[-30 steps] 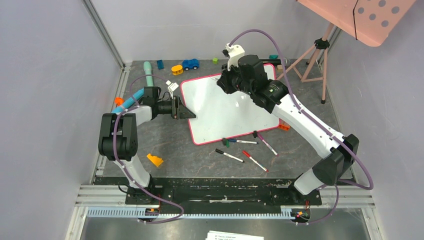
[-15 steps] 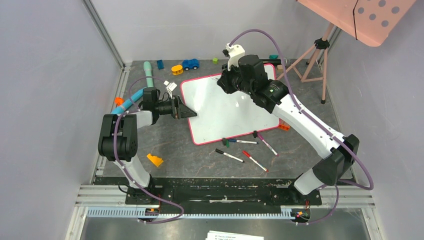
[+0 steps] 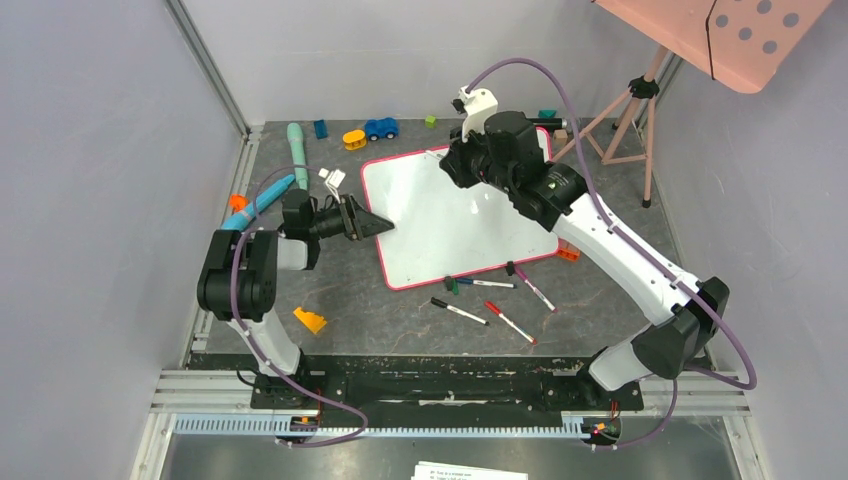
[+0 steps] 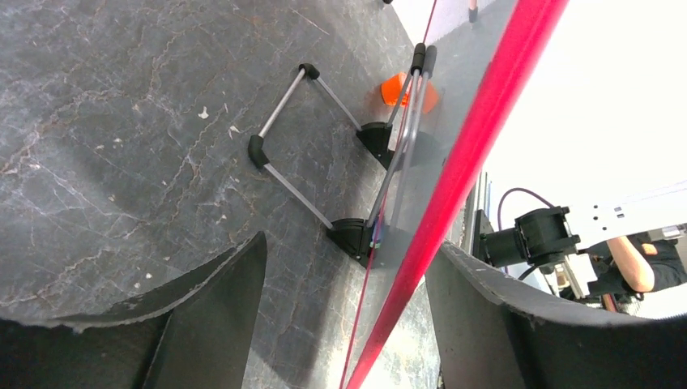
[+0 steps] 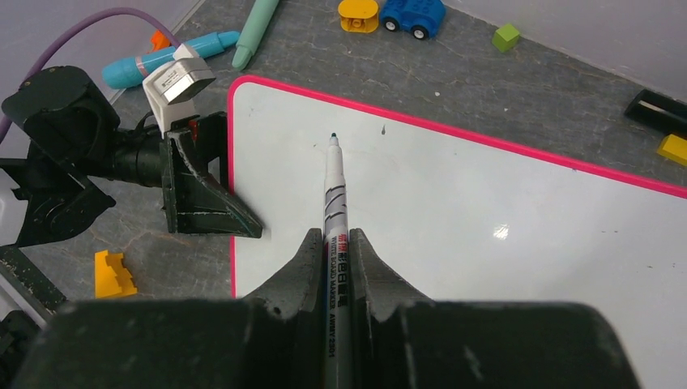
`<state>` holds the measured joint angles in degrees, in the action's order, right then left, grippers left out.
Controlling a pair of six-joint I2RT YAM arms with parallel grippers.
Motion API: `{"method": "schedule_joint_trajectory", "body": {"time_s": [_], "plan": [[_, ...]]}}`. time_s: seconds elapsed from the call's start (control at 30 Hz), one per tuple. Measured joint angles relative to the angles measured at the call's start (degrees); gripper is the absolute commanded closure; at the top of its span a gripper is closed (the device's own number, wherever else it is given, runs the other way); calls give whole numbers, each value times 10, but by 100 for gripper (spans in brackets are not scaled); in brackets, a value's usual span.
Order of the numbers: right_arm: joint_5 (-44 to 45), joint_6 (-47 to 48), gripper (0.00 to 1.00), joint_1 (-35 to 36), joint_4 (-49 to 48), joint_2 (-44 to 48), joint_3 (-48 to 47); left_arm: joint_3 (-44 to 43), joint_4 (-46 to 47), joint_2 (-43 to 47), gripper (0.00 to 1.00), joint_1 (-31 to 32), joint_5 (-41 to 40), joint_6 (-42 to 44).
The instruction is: Write a sentence on the whiteboard
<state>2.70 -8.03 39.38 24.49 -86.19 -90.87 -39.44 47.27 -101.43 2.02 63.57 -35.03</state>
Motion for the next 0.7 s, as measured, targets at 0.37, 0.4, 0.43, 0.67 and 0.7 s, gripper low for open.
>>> {"method": "schedule_joint_trajectory", "body": {"time_s": [0.37,0.4,0.43,0.67,0.7], "plan": [[2,2,100,0,0,1,7,43,183,-42,47,7,-6,-93],[2,2,100,0,0,1,8,43,191,-43,50,7,-6,-100],[2,2,100,0,0,1,7,43,201,-43,52,7,-6,-104],[2,2,100,0,-1,1,8,56,304,-73,66,7,-5,-158],[2,2,100,0,-2,1,8,57,313,-76,68,7,-5,-164]]}}
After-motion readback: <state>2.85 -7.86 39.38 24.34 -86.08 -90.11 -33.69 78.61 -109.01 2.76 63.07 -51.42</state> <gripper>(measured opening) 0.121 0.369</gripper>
